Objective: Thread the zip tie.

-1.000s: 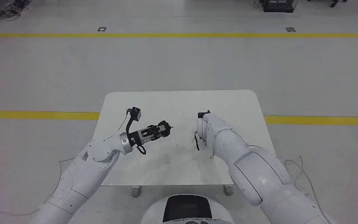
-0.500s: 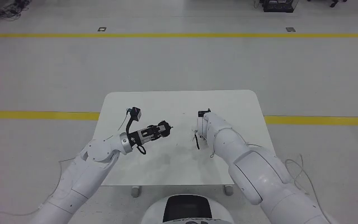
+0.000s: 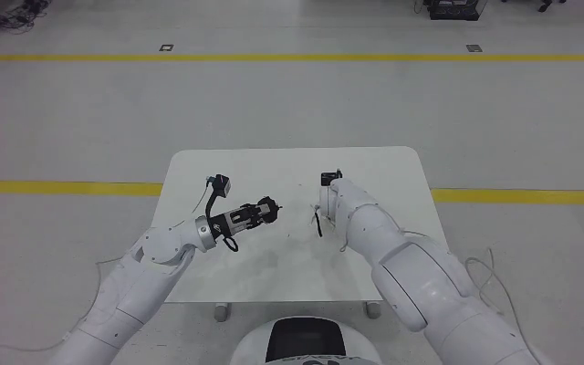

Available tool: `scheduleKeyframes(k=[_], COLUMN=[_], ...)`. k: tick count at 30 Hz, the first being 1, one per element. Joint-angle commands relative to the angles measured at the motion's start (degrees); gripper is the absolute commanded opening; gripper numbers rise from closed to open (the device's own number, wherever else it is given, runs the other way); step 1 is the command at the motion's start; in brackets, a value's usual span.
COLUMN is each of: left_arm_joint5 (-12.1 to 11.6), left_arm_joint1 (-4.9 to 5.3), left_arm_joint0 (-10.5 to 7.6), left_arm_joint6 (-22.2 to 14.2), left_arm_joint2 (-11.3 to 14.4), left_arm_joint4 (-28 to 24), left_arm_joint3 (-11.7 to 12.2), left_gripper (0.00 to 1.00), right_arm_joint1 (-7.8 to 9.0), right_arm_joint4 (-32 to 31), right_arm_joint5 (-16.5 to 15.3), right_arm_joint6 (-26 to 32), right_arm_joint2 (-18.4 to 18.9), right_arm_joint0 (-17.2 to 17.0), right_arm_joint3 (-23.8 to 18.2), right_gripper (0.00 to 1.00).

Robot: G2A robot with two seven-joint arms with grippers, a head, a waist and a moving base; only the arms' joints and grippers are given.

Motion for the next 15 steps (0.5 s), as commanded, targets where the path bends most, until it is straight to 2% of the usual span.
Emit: scheduleKeyframes(k=[1, 15], left_arm_joint5=[0.0, 0.0], left_arm_joint1=[0.0, 0.0], left_arm_joint0=[0.0, 0.0], left_arm_joint6=[0.0, 0.0], left_arm_joint2=[0.0, 0.0], left_arm_joint4=[0.0, 0.0], left_arm_joint3=[0.0, 0.0], left_gripper=[0.0, 0.0], right_arm_joint1=[-0.12, -1.27], right_arm_joint4=[0.3, 1.5], right_arm_joint5=[0.0, 0.0], right_arm_joint6=[-1.0, -6.3], right_arm_joint2=[0.0, -0.1], right_arm_joint0=[0.1, 0.8], right_arm_joint3=[0.0, 0.0], right_gripper=[0.0, 0.0])
